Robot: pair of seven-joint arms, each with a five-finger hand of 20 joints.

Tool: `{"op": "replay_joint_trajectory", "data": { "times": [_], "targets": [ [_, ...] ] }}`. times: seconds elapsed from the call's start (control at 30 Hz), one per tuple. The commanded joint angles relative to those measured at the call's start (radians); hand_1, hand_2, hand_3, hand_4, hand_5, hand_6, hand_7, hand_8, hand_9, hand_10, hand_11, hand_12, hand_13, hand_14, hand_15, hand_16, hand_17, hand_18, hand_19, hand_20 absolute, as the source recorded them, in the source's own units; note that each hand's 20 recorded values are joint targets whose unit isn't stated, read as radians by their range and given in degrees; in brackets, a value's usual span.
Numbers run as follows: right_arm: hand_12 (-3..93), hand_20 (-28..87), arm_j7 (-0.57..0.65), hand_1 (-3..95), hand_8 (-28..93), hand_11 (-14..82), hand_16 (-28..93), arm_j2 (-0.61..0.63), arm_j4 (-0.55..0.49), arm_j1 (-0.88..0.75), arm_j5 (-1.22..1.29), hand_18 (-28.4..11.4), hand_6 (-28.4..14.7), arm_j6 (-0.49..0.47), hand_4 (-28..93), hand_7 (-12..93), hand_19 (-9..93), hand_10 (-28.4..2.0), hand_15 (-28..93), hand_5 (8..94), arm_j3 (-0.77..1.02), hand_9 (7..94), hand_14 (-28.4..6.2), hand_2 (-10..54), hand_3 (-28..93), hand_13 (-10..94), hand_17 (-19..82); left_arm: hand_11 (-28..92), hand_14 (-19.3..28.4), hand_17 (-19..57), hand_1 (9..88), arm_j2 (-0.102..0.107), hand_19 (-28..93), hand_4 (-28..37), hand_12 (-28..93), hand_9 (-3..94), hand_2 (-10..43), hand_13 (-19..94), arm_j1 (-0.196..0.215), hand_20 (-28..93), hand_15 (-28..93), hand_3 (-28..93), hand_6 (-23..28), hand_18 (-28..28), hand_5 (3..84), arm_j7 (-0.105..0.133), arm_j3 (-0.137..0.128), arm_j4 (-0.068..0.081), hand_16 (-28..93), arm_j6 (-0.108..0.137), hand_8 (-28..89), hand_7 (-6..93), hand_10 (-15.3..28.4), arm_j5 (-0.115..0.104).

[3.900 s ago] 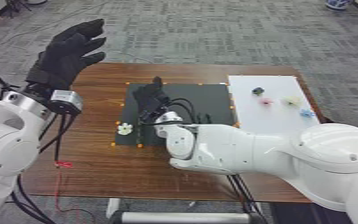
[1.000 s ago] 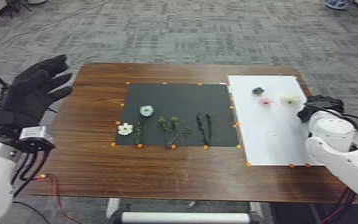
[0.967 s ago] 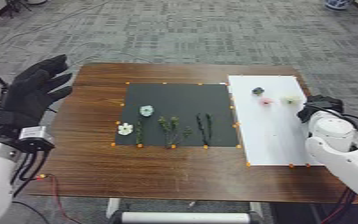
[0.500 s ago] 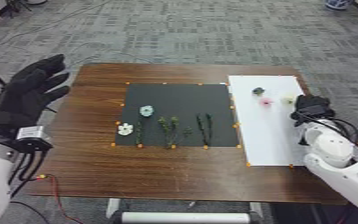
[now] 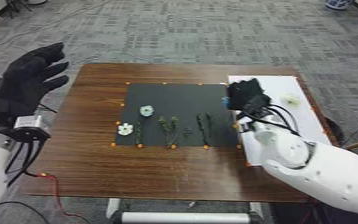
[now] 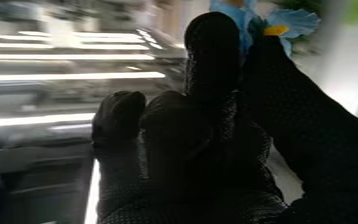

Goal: Arrange flowers

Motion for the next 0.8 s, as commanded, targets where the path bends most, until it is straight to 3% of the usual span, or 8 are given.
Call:
{"op": "replay_joint_trajectory", "data": {
  "times": [0.03,0.07,0.13,0.3,0.37,0.53,0.67,0.8],
  "targets": [
    [51.1,56,-0.023,44.1,-4,19.7,34,-0.271,0.037,0.244,0.01,-20.5,3.6,0.013,-19,41,83,-3.1,77,78.9,-0.186,88.4,-3.5,-9.5,88,73,32,15,12.6,-13.5,25.3,0.028,40,-25.1,19,17.0,-3.7,6,-0.078,10,39,71,2.2,20.2,25.2,-0.013,0.036,0.022,-3,-0.018,-9,20.2,9.4,-0.001],
    [51.1,56,-0.027,44.1,-4,19.7,34,-0.291,0.045,0.24,0.006,-20.4,3.6,-0.021,-19,41,83,-3.0,77,78.9,-0.185,88.3,-3.5,-9.5,88,73,32,15,12.7,-13.6,25.3,0.03,40,-25.1,19,17.0,-3.8,6,-0.084,10,39,71,2.3,20.2,25.2,-0.017,0.037,0.023,-3,-0.019,-9,20.2,9.5,-0.001],
    [51.0,56,-0.01,44.2,-4,19.7,34,-0.334,0.081,0.281,0.014,-20.4,3.8,0.008,-20,41,83,-2.6,77,78.6,-0.261,88.2,-3.5,-9.5,88,73,32,15,12.9,-13.6,25.4,0.033,40,-25.0,19,17.0,-3.8,6,-0.09,10,39,71,2.3,20.2,25.3,-0.016,0.036,0.022,-3,-0.025,-9,20.1,9.5,0.001],
    [50.7,56,0.054,44.5,-4,19.6,33,-0.402,0.139,0.348,0.015,-20.3,4.3,-0.002,-21,42,83,-2.4,77,77.7,-0.401,88.2,-3.5,-9.5,88,73,32,15,13.0,-13.7,25.3,0.051,40,-24.9,19,17.0,-3.9,6,-0.141,9,39,71,2.5,20.2,25.4,-0.028,0.061,0.039,-4,-0.045,-9,20.2,10.0,0.003],
    [50.5,56,0.026,44.5,-5,19.4,32,-0.431,0.196,0.333,0.013,-20.3,4.4,-0.034,-22,43,83,-2.3,77,77.5,-0.38,88.4,-3.5,-9.5,88,73,32,15,13.0,-13.8,25.2,0.057,40,-24.9,19,16.9,-3.9,6,-0.157,9,39,71,2.5,20.3,25.3,-0.026,0.071,0.044,-4,-0.052,-9,20.2,10.1,0.003],
    [49.9,56,0.058,44.3,-5,18.9,32,-0.475,0.261,0.336,0.027,-20.3,4.8,-0.035,-23,43,83,-2.1,78,77.9,-0.417,89.0,-3.6,-9.5,88,73,32,16,13.4,-14.1,25.3,0.061,40,-24.9,19,17.1,-4.2,6,-0.196,9,39,72,2.6,20.4,25.4,-0.05,0.088,0.056,-4,-0.106,-9,20.3,10.5,0.003],
    [49.9,56,0.076,44.3,-6,18.5,31,-0.481,0.281,0.321,0.013,-20.4,4.9,-0.078,-24,42,83,-2.1,78,78.8,-0.41,89.3,-3.7,-9.5,89,74,32,16,13.5,-14.1,25.3,0.06,40,-25.1,19,17.0,-4.2,5,-0.205,10,39,71,2.5,20.5,25.4,-0.044,0.106,0.056,-4,-0.099,-9,20.4,10.6,0.003],
    [49.8,56,0.061,44.3,-5,18.0,31,-0.468,0.271,0.316,0.021,-20.5,4.8,-0.108,-24,41,83,-2.3,78,79.1,-0.403,89.4,-3.8,-9.5,89,73,32,16,13.6,-14.2,25.1,0.062,40,-25.2,19,17.0,-4.3,5,-0.201,10,40,72,2.5,20.6,25.4,-0.043,0.106,0.057,-4,-0.101,-9,20.4,10.6,0.001]
  ]
}}
